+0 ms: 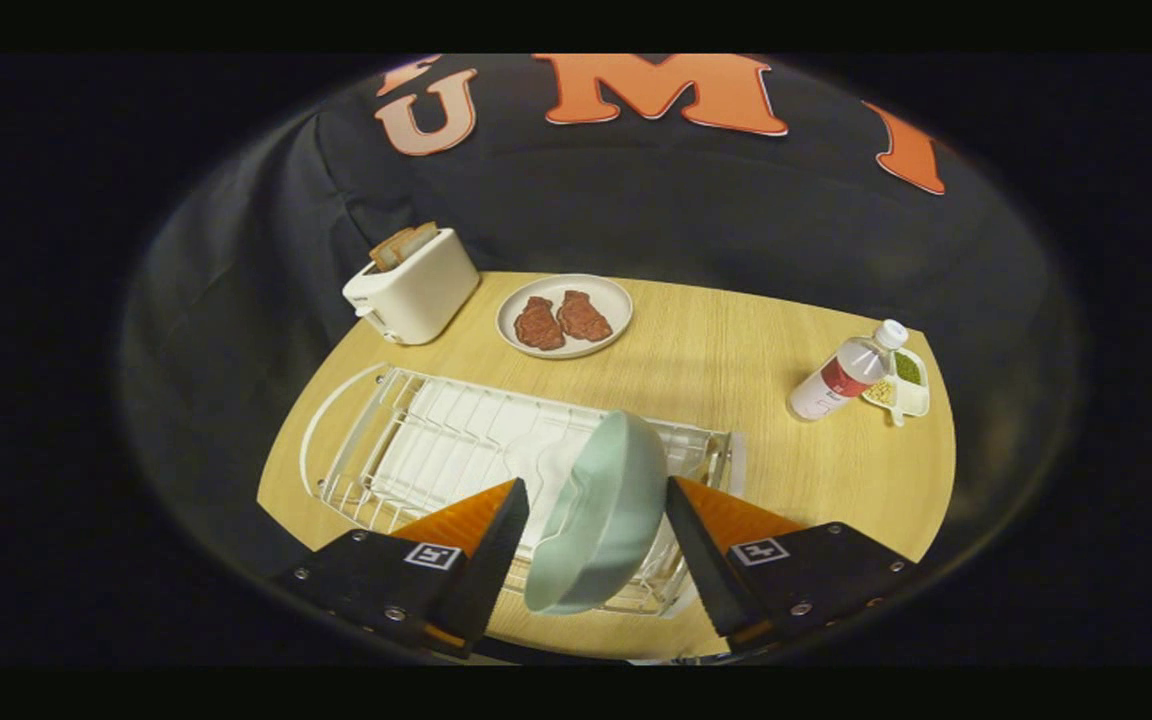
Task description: Take the plate from the dish rack, then take the spoon from the basket and place it into the plate.
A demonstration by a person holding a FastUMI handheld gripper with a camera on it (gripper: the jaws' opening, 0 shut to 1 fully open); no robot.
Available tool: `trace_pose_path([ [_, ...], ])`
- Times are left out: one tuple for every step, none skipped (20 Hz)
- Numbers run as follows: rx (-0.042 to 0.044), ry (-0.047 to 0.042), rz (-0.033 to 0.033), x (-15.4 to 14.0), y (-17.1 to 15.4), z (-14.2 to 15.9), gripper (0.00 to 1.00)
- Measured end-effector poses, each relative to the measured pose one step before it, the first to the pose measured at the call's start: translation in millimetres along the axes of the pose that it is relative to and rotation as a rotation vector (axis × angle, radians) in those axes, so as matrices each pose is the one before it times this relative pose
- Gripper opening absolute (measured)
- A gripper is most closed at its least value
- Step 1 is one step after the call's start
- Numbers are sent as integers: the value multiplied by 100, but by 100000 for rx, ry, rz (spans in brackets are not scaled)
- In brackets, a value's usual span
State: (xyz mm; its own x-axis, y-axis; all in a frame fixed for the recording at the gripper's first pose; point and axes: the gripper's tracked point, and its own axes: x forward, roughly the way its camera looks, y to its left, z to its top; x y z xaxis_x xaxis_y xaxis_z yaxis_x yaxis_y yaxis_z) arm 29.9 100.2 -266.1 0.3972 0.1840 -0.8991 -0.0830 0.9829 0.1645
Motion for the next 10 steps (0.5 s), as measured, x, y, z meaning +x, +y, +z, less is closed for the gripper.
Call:
trace_pose_path([
  [-200, 2256, -895, 191, 11, -456, 80],
  [-16, 1813, -908, 397, 12, -260, 75],
  [404, 2529, -1009, 355, 107, -562, 71],
  [1233, 2634, -1754, 326, 17, -481, 64],
  [429, 2586, -775, 229, 200, -570, 63],
  [455, 2367, -1338, 202, -18, -539, 62],
  [458, 3280, -1232, 116, 21, -705, 62],
  [1204, 3005, -1037, 565, 123, -546, 61],
  [1816, 2576, -867, -175, 182, -613, 57],
  [1048, -354, -2631, 217, -319, 214, 47],
])
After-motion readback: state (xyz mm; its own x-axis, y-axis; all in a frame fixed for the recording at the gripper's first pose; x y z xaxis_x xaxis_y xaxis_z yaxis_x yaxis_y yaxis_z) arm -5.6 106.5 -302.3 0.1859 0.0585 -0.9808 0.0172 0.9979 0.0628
